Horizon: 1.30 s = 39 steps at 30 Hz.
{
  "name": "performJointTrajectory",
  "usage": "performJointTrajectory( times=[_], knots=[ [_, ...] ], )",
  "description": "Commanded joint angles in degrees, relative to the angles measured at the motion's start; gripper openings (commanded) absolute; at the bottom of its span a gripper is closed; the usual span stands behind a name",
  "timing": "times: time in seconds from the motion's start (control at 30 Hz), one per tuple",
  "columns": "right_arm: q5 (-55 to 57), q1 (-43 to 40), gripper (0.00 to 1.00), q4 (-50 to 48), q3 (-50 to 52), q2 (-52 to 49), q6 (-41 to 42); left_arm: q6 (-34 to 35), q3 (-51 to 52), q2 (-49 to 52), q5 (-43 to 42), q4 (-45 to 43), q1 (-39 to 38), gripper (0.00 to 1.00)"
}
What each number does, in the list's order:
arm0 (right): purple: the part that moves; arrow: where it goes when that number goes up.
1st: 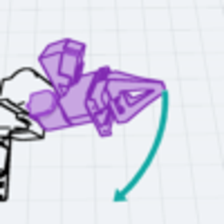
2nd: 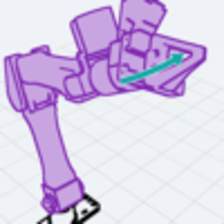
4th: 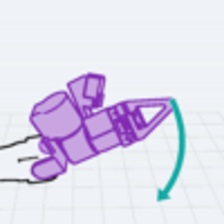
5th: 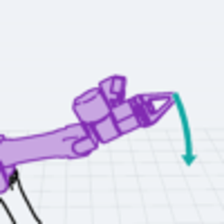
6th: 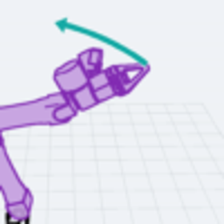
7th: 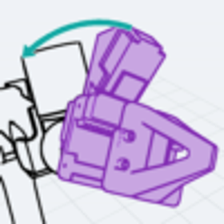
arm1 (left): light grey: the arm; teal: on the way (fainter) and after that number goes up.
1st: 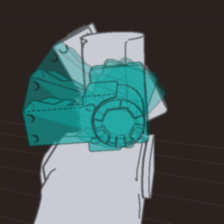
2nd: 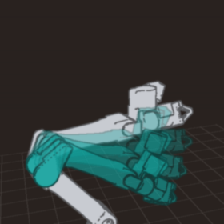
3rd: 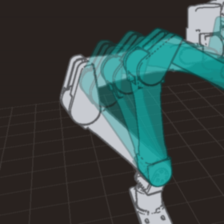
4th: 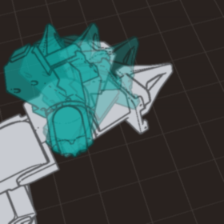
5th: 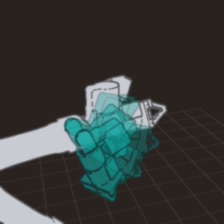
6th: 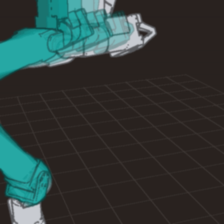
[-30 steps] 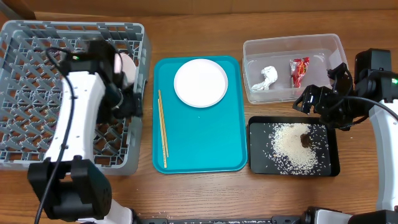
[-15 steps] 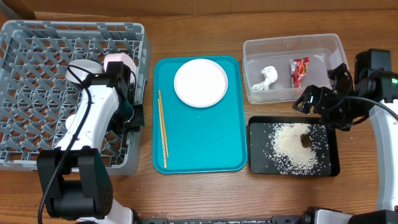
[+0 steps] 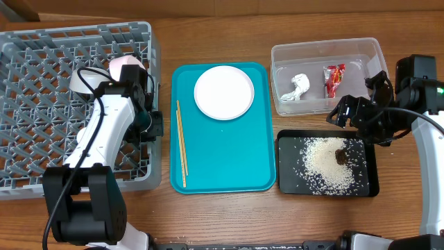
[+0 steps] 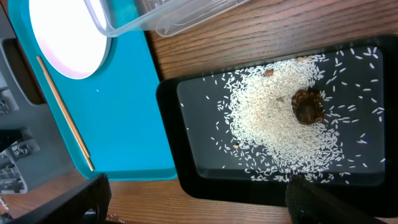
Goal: Sort waste into correct bins and load items into the dishwasher
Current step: 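Reach the left gripper to the teal tray and grasp the wooden chopsticks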
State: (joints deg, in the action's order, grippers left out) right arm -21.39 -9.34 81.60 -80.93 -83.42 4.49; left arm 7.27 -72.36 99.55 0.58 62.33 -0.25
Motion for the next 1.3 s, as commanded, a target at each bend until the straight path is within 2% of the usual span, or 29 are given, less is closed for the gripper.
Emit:
performJointTrajectory(
  times=[0.0,0.03,0.07,0.1,0.17,0.33,0.47,0.63,0.8,0.97,1.27],
  knots=[
    [0.4,0.0,0.92,-0.2,-1.2,0.5,-0.1,2.6,0.3,0.1,0.4,1.4,0.6,0.23],
    [0.4,0.0,0.92,-0.2,-1.2,0.5,-0.1,2.6,0.3,0.1,0.4,1.6,0.6,0.43],
    [0.4,0.0,0.92,-0.2,-1.2,0.5,-0.1,2.6,0.2,0.1,0.4,1.8,0.6,0.54],
    [0.4,0.0,0.92,-0.1,-1.2,0.5,-0.1,2.6,0.0,0.1,0.4,2.0,0.6,0.61],
    [0.4,0.0,0.92,0.0,-1.2,0.5,-0.1,2.6,-0.8,0.1,0.4,2.7,0.6,0.66],
    [0.4,0.0,0.91,0.0,-1.2,0.5,-0.1,2.6,-7.0,0.1,0.5,6.8,0.6,0.68],
    [0.4,0.0,0.92,0.0,-1.2,0.5,-0.1,2.6,-16.1,-0.3,0.3,12.0,0.4,0.68],
    [0.4,0.0,0.92,-0.1,-1.2,0.5,-0.1,2.6,-24.6,-2.6,-3.4,13.7,-2.4,0.68],
    [2.1,0.0,0.92,0.0,-1.2,0.5,0.0,1.4,-25.5,-3.6,-3.1,8.9,-10.1,0.70],
    [6.2,-0.1,0.93,0.7,-1.2,0.5,0.5,-2.5,-24.1,-1.2,-3.1,1.1,-19.0,0.82],
    [6.1,0.0,0.94,0.6,-1.2,0.5,0.6,-10.8,-23.6,9.8,-2.9,-9.2,-28.9,0.84]
  ],
)
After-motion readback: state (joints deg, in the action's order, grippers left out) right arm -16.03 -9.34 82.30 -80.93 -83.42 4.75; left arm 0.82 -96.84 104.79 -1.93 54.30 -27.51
